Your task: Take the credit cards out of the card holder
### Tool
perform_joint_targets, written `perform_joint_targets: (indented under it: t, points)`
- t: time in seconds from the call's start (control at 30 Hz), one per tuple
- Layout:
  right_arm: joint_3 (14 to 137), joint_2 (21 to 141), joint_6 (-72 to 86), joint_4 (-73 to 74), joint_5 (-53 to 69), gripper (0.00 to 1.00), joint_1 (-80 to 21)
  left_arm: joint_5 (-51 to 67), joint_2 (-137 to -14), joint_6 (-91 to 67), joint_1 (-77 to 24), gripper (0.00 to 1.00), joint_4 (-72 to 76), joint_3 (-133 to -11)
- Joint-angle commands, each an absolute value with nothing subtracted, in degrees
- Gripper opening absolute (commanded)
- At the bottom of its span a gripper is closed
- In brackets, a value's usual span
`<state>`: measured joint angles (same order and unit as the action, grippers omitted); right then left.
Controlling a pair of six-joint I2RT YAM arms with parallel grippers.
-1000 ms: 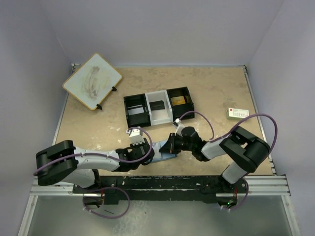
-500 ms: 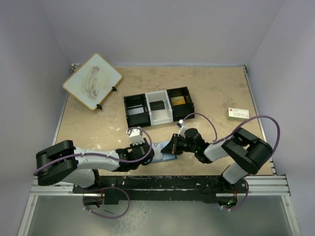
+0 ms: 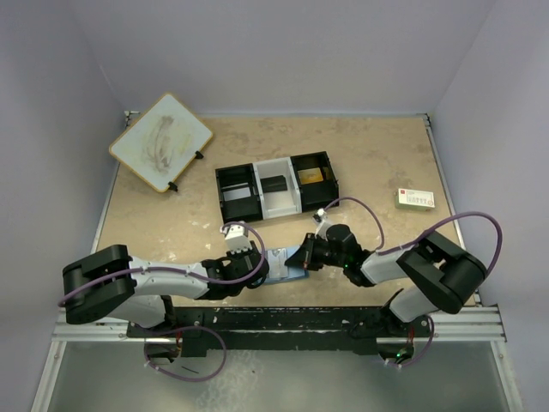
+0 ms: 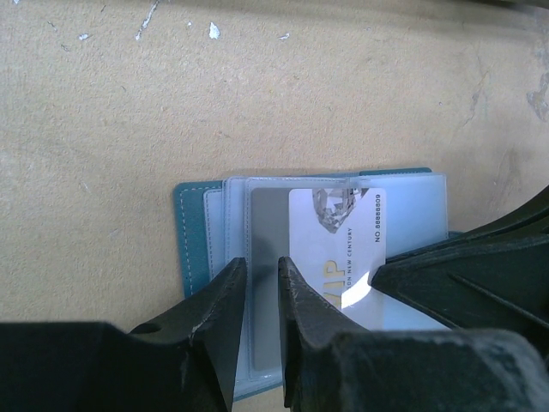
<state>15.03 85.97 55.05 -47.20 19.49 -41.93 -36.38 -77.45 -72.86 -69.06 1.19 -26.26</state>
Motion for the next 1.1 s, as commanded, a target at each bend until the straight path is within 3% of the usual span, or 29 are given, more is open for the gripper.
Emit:
perform_joint_targets:
  t: [0.0, 0.4, 0.8, 1.07]
  points:
    - [14.3, 83.7, 53.8, -45.0, 16.3, 0.01, -41.6, -33.6, -78.6, -72.3, -69.1, 0.2, -5.4, -25.7]
    - [14.1, 85.6, 54.4, -48.0, 18.0, 0.01, -41.6, -29.0, -77.8, -65.2, -69.2, 0.31, 0.9, -32.7]
    - [13.5, 85.5, 54.6, -48.8, 17.9, 0.03, -41.5, -32.5, -84.3, -70.5, -70.0, 0.23, -2.6, -31.3]
    - [14.0, 88.6, 55.9, -54.5, 20.6, 0.16, -41.5, -33.7, -82.0, -71.8, -70.6, 0.2, -5.3, -29.4]
